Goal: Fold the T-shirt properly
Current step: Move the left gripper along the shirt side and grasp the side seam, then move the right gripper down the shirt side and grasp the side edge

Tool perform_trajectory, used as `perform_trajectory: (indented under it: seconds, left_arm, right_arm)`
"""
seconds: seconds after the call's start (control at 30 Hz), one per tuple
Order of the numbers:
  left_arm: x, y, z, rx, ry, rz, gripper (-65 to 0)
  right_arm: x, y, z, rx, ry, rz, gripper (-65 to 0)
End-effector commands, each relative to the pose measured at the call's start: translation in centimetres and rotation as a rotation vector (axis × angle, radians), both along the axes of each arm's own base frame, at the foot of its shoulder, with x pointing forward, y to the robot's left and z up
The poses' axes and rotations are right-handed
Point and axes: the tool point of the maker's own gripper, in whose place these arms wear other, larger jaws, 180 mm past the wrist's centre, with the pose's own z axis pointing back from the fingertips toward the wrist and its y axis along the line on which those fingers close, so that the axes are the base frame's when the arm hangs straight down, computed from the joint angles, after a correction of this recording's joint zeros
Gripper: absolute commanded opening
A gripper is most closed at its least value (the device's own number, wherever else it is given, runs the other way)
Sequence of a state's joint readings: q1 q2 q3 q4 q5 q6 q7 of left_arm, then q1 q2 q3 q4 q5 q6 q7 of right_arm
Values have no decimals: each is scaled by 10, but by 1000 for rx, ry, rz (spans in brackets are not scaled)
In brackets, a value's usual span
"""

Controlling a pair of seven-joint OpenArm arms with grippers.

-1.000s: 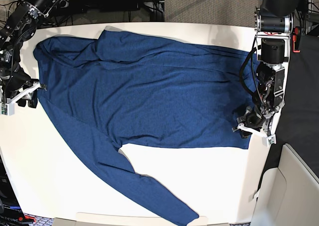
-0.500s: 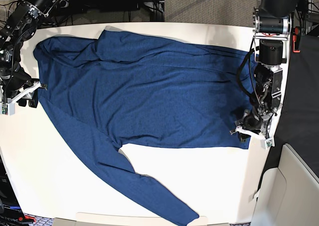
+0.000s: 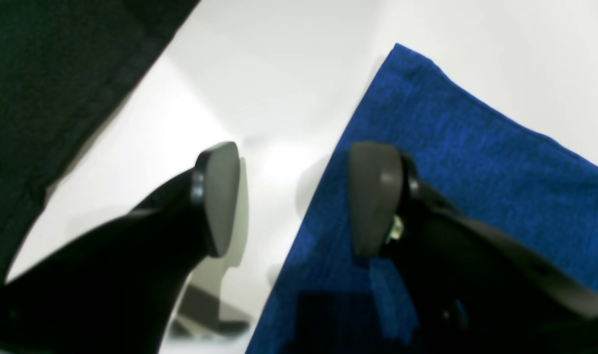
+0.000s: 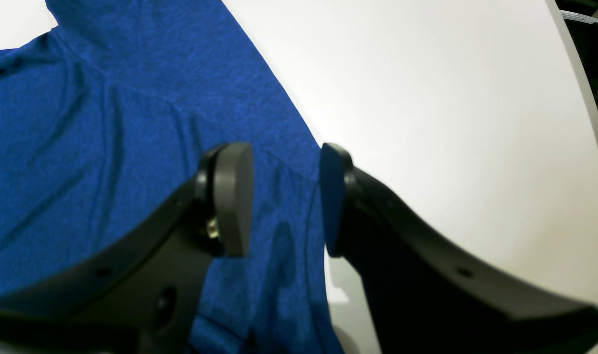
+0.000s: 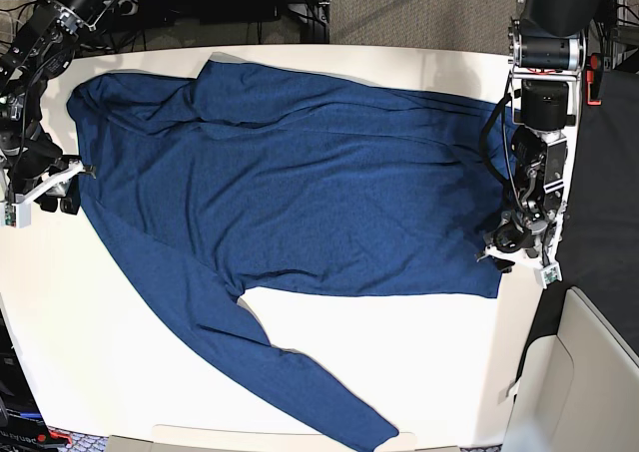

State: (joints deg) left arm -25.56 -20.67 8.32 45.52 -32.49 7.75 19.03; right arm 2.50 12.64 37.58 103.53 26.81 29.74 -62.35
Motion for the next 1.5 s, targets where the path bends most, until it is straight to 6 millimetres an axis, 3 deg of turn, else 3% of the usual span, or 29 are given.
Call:
perform_trajectory:
  seconds: [0.0, 0.17, 0.4, 0.5, 0.67, 0.8, 0.93, 1.07, 1.17, 1.23, 1.37, 1.47]
  left_arm:
    - [6, -5, 4, -21, -2, -1, -303]
    - [5, -23, -2, -50, 4, -19, -303]
    - [3, -43, 5, -70, -9, -65, -303]
    - [8, -64, 7, -101, -31, -162, -308]
    - [7, -93, 7, -148, -29, -328, -428]
    - [6, -90, 7, -149, -21, -325, -556]
    - [7, -87, 9, -143, -28, -323, -642]
    - [10, -75, 21, -111, -48, -324, -646]
    - [0, -66, 27, -74, -58, -337, -646]
    - [-7, -69, 28, -68, -44, -358, -646]
    - [-19, -59, 39, -84, -54, -328, -646]
    - [-26, -49, 45, -92, -54, -303, -646]
  right_arm:
    - [6, -4, 17, -22, -54, 3, -416]
    - [6, -4, 17, -22, -54, 3, -416]
    - [7, -4, 17, -23, -54, 3, -416]
    - [7, -4, 18, -22, -56, 2, -416]
    - [8, -4, 18, -22, -58, 2, -416]
    - [8, -5, 18, -24, -56, 0, -416]
    - [9, -8, 11, -5, -42, -12, -416]
    - [23, -19, -4, 58, -10, -39, -415]
    - [35, -30, -7, 60, 8, -56, -415]
    - [44, -33, -7, 67, 13, -66, -413]
    - [73, -23, -12, 57, 56, -20, -406]
    - [92, -14, -14, 66, 75, 3, -345]
